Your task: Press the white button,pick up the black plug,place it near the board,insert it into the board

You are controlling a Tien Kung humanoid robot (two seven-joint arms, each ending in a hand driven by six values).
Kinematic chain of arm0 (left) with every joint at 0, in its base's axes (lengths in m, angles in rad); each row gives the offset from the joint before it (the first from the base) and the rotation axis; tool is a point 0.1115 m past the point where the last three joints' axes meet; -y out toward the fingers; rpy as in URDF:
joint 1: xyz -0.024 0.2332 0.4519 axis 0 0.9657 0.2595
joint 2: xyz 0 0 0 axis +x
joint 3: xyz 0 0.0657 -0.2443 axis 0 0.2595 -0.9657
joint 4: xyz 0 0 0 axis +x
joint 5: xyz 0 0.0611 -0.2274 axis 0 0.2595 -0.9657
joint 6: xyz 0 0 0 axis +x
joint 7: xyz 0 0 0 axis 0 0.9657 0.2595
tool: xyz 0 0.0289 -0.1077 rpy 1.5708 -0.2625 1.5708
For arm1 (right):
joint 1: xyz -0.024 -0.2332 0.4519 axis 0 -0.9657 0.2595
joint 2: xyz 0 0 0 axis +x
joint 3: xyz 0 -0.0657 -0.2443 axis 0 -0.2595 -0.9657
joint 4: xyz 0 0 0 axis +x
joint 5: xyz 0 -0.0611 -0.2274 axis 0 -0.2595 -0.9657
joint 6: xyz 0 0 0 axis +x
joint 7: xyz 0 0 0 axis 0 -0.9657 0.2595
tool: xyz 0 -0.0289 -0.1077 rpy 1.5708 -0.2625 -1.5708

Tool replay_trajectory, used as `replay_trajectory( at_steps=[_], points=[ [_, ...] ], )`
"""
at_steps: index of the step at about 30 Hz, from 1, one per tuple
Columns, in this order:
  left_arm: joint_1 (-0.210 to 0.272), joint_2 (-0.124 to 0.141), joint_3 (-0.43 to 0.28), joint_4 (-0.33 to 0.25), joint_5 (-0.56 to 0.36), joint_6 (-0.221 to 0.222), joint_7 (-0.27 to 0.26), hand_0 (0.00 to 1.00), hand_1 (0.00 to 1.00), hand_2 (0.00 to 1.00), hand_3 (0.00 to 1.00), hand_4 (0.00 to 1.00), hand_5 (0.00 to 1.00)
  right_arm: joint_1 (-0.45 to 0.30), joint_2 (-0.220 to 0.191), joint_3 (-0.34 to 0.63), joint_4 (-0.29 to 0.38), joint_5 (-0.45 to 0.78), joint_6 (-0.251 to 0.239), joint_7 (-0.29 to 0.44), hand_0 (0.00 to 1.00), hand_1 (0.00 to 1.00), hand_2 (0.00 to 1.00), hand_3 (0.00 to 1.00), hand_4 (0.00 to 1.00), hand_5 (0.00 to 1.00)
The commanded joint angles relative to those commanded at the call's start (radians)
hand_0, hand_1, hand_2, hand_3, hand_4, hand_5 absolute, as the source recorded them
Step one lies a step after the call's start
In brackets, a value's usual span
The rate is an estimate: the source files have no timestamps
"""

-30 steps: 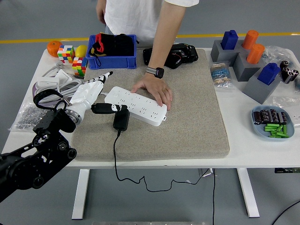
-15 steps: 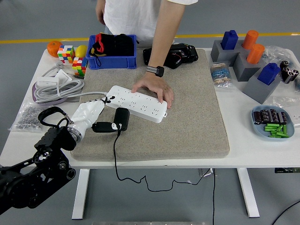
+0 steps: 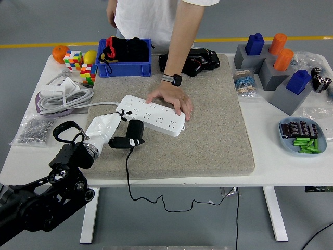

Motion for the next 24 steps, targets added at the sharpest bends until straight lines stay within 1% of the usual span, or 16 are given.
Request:
replay_trajectory(
  at_steps=[1,6,7,8,12,13,19,20,24],
  points=[
    [-0.001,-0.001,0.0,0.001,0.001,0.0,0.001,0.459,0.705,0.721,0.863,0.998,0.523,0.0,0.0,0.0,0.0,0.0,0.0,0.0,0.743,0.712,0.688,0.635,0.701,0.389],
    [-0.011,-0.01,0.016,0.015,0.019,0.0,0.027,0.459,0.705,0.721,0.863,0.998,0.523,0.0,0.0,0.0,0.0,0.0,0.0,0.0,0.743,0.712,0.688,0.635,0.701,0.389],
    [-0.012,-0.011,0.018,0.017,0.022,0.001,0.031,0.433,0.698,0.723,0.857,0.998,0.522,0.0,0.0,0.0,0.0,0.0,0.0,0.0,0.742,0.712,0.688,0.635,0.701,0.39],
    [-0.012,-0.012,0.02,0.018,0.024,0.002,0.033,0.433,0.698,0.723,0.857,0.998,0.522,0.0,0.0,0.0,0.0,0.0,0.0,0.0,0.742,0.712,0.688,0.635,0.701,0.39],
    [-0.016,-0.022,0.026,0.033,0.026,0.021,0.043,0.433,0.698,0.723,0.857,0.998,0.522,0.0,0.0,-0.001,0.0,-0.001,0.0,0.0,0.742,0.712,0.688,0.635,0.701,0.39],
    [-0.017,-0.023,0.027,0.036,0.027,0.025,0.044,0.407,0.674,0.715,0.85,0.998,0.507,0.0,0.0,-0.001,0.0,-0.001,0.0,0.0,0.742,0.712,0.688,0.634,0.702,0.39],
    [-0.024,-0.024,0.032,0.05,0.039,0.038,0.06,0.407,0.674,0.715,0.85,0.998,0.507,0.002,-0.001,-0.002,0.0,-0.002,-0.001,0.001,0.742,0.712,0.688,0.634,0.702,0.39],
    [-0.025,-0.024,0.033,0.053,0.045,0.037,0.065,0.283,0.587,0.606,0.75,0.905,0.252,0.002,-0.001,-0.001,0.0,-0.002,-0.001,0.001,0.742,0.712,0.688,0.634,0.701,0.39],
    [-0.026,-0.023,0.039,0.06,0.05,0.033,0.075,0.283,0.587,0.606,0.75,0.905,0.252,0.002,-0.001,0.0,-0.001,-0.002,-0.001,0.001,0.742,0.712,0.688,0.634,0.701,0.39]
  ],
)
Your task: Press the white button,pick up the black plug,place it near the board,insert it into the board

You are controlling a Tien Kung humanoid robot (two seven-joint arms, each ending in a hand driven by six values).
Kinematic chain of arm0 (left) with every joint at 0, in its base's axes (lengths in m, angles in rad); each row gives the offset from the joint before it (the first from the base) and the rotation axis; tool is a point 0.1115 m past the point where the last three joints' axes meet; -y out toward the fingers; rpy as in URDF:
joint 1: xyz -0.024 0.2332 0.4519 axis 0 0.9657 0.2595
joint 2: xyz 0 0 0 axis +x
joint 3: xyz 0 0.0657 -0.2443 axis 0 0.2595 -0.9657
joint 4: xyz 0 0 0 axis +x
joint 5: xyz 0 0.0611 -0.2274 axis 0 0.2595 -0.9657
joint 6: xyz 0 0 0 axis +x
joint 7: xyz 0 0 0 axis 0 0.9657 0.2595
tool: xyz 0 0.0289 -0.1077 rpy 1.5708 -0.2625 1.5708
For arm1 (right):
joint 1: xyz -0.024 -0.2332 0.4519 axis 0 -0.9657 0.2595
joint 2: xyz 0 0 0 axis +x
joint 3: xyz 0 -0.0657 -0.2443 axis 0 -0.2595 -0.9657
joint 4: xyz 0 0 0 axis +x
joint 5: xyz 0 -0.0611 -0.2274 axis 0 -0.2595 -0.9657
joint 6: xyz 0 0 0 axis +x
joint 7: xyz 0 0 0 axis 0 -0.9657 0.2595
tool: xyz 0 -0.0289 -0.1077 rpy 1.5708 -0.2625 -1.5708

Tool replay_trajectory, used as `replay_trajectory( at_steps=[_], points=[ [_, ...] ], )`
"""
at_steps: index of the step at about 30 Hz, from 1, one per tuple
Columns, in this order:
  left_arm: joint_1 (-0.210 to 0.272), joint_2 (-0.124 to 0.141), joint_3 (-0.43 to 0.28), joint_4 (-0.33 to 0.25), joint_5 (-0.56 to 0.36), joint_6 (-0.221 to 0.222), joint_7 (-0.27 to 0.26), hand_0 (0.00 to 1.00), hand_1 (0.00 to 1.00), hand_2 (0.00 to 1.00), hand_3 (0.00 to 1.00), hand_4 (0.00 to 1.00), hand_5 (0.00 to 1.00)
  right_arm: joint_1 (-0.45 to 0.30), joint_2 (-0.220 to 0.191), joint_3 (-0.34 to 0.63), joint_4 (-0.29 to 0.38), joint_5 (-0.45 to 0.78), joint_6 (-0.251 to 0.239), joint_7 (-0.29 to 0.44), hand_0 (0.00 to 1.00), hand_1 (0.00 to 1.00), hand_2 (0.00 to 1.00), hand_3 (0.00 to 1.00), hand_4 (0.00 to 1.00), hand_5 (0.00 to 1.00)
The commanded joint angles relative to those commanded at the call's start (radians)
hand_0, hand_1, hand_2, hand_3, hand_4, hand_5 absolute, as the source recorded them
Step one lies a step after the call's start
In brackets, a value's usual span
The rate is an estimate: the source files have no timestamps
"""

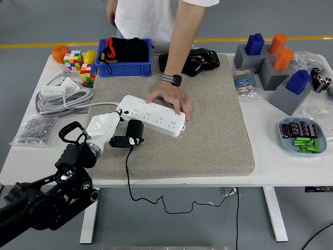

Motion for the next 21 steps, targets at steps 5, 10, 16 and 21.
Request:
replay_trajectory(
  at_steps=[5,10,16,21],
  points=[
    [-0.002,0.0,0.003,0.001,0.006,-0.004,0.001,0.215,0.457,0.465,0.589,0.81,0.037,0.0,0.0,0.0,0.0,0.0,0.0,0.0,0.742,0.711,0.688,0.634,0.701,0.389],
    [-0.001,0.002,0.003,-0.006,0.008,0.007,-0.017,0.205,0.431,0.445,0.579,0.768,0.002,0.001,0.001,0.0,0.001,0.0,0.0,0.001,0.742,0.711,0.688,0.634,0.701,0.39],
    [-0.002,0.003,0.005,-0.003,0.023,0.013,-0.031,0.2,0.388,0.381,0.531,0.591,0.002,-0.001,0.001,0.0,0.0,0.0,-0.001,0.002,0.742,0.711,0.687,0.633,0.7,0.39],
    [0.0,0.004,0.009,0.015,0.029,0.007,-0.038,0.181,0.297,0.281,0.42,0.411,0.002,0.0,0.001,0.0,0.001,0.001,-0.004,0.004,0.742,0.71,0.687,0.632,0.699,0.39]
  ],
)
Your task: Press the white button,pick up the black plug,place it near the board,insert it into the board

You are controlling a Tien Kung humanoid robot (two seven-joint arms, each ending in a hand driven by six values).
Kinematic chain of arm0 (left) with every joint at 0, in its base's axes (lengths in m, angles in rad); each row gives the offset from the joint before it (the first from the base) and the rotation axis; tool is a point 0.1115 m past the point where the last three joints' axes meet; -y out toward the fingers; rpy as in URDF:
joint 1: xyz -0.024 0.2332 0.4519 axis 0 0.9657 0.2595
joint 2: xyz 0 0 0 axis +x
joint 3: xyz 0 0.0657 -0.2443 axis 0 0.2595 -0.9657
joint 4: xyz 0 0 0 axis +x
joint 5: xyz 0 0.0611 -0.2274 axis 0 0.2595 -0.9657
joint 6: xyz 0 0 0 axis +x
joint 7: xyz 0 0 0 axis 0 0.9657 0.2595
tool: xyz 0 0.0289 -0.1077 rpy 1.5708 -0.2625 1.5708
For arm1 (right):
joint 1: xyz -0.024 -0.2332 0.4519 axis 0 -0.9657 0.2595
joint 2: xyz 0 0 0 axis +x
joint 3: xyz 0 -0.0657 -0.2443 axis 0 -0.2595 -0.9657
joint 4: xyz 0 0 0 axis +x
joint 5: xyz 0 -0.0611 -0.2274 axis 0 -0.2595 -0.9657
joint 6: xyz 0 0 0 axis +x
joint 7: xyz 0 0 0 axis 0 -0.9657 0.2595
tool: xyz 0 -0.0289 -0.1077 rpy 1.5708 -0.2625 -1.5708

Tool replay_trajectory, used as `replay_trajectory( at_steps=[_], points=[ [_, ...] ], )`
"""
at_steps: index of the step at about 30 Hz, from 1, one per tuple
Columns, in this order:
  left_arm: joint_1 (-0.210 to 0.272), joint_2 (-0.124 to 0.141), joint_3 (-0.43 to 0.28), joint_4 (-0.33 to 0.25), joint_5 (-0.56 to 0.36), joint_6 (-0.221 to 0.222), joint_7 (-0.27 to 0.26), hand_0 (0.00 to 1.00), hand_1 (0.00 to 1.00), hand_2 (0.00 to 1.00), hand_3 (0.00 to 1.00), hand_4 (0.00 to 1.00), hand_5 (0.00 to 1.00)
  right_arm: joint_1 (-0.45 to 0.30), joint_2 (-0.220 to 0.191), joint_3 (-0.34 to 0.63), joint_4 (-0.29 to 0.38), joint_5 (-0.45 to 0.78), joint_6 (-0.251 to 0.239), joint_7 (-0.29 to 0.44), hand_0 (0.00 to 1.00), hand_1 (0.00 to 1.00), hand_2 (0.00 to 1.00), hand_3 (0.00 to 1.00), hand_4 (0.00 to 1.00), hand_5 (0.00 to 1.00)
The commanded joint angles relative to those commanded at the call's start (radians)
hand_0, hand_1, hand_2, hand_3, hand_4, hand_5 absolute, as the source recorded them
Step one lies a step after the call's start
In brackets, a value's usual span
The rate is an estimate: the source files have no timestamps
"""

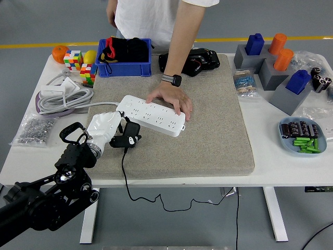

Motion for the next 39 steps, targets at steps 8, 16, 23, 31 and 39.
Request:
replay_trajectory(
  at_steps=[8,16,23,31,39],
  points=[
    [-0.002,0.004,-0.008,0.008,-0.022,-0.018,-0.004,0.194,0.322,0.312,0.444,0.441,0.002,0.001,0.0,0.001,0.0,0.002,-0.001,0.0,0.742,0.71,0.687,0.632,0.699,0.389],
    [-0.002,0.006,-0.017,-0.012,-0.046,-0.05,0.019,0.285,0.462,0.417,0.544,0.571,0.002,0.0,0.001,0.0,0.0,0.003,-0.001,0.0,0.742,0.71,0.687,0.632,0.698,0.387],
    [0.0,0.007,-0.025,-0.032,-0.041,-0.057,0.034,0.75,0.843,0.778,0.848,0.967,0.244,-0.001,0.001,0.0,0.0,0.003,-0.001,0.0,0.742,0.709,0.687,0.631,0.697,0.384],
    [0.005,0.013,-0.04,-0.08,-0.03,-0.064,0.065,0.772,0.86,0.805,0.862,0.983,0.297,0.0,0.002,0.001,0.0,0.003,-0.001,0.0,0.742,0.709,0.687,0.63,0.696,0.382],
    [0.01,0.014,-0.038,-0.119,-0.01,-0.062,0.099,0.779,0.864,0.812,0.868,0.99,0.322,0.0,0.002,0.001,0.0,0.004,-0.001,0.0,0.742,0.709,0.686,0.628,0.696,0.382]
  ],
)
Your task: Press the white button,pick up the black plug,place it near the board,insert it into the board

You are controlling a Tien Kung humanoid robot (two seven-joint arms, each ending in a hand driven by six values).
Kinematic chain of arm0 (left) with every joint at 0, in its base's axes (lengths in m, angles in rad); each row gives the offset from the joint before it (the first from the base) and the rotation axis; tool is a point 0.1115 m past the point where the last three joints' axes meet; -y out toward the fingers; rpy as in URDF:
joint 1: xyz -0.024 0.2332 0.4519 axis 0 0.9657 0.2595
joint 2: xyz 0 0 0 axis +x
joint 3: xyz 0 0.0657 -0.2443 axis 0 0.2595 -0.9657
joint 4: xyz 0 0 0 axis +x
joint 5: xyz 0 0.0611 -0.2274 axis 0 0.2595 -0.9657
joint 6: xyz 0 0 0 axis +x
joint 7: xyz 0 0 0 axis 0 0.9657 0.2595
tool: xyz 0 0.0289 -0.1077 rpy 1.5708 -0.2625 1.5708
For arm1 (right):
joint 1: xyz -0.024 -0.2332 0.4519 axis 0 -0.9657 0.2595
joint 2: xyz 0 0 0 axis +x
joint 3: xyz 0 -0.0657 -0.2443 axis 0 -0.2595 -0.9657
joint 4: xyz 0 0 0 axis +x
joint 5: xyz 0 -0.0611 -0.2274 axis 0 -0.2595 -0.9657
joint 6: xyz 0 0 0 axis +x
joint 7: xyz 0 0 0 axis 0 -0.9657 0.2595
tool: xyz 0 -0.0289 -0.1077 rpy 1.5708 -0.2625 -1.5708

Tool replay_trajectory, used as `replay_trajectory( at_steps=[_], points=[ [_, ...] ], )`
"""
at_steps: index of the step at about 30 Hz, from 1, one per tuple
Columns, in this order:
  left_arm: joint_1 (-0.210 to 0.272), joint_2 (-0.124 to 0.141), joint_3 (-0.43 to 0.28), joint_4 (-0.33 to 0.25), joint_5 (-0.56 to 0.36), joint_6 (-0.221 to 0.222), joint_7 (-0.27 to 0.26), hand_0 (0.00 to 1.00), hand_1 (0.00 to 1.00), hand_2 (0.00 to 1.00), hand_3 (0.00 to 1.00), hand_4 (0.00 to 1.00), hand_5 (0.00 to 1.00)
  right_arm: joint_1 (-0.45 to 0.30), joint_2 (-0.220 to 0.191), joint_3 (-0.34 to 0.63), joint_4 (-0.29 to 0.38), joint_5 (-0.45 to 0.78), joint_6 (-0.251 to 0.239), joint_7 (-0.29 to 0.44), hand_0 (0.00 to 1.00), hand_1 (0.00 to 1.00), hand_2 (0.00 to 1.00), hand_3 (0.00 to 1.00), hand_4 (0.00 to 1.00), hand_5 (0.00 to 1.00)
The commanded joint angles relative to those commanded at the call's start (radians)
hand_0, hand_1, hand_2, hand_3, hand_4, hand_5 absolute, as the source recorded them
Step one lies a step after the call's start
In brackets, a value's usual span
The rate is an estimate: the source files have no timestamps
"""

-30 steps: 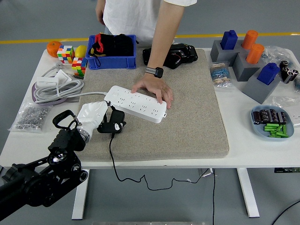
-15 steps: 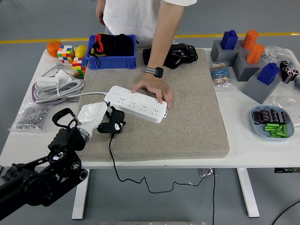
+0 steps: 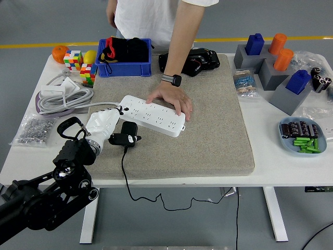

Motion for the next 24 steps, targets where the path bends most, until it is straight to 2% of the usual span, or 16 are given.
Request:
replay_trajectory(
  at_steps=[7,8,10,13,14,19,20,24],
  points=[
    [0.001,-0.012,0.034,0.011,0.029,0.02,0.054,0.768,0.859,0.809,0.869,0.996,0.338,0.0,0.001,-0.006,0.0,0.001,0.0,0.0,0.741,0.709,0.687,0.628,0.697,0.381],
    [0.0,-0.014,0.037,0.015,0.031,0.022,0.061,0.72,0.828,0.778,0.865,0.995,0.361,0.0,0.001,-0.007,0.0,0.001,0.0,0.0,0.741,0.709,0.686,0.627,0.696,0.38],
    [-0.001,-0.017,0.04,0.027,0.043,0.023,0.077,0.72,0.828,0.778,0.865,0.995,0.361,0.0,-0.001,-0.009,0.0,0.001,0.0,0.0,0.741,0.709,0.686,0.627,0.696,0.38],
    [-0.002,-0.019,0.043,0.038,0.044,0.026,0.083,0.72,0.828,0.778,0.865,0.995,0.361,0.0,-0.002,-0.011,-0.001,0.001,0.0,0.001,0.741,0.709,0.686,0.627,0.696,0.38],
    [-0.003,-0.019,0.044,0.042,0.046,0.029,0.085,0.651,0.792,0.755,0.862,0.99,0.365,-0.001,-0.002,-0.012,-0.001,0.001,-0.001,0.001,0.741,0.709,0.686,0.627,0.695,0.379],
    [-0.007,-0.019,0.048,0.055,0.041,0.044,0.083,0.651,0.792,0.755,0.862,0.99,0.365,-0.001,-0.003,-0.014,-0.001,0.002,-0.001,0.001,0.741,0.709,0.686,0.627,0.695,0.379],
    [-0.008,-0.019,0.049,0.056,0.04,0.045,0.082,0.424,0.673,0.653,0.8,0.963,0.328,-0.001,-0.003,-0.014,-0.001,0.002,-0.001,0.001,0.741,0.709,0.687,0.625,0.693,0.376],
    [-0.009,-0.017,0.052,0.061,0.034,0.055,0.074,0.424,0.673,0.653,0.8,0.963,0.328,-0.001,-0.004,-0.014,-0.001,0.002,-0.001,0.002,0.741,0.709,0.687,0.625,0.693,0.376]
  ],
)
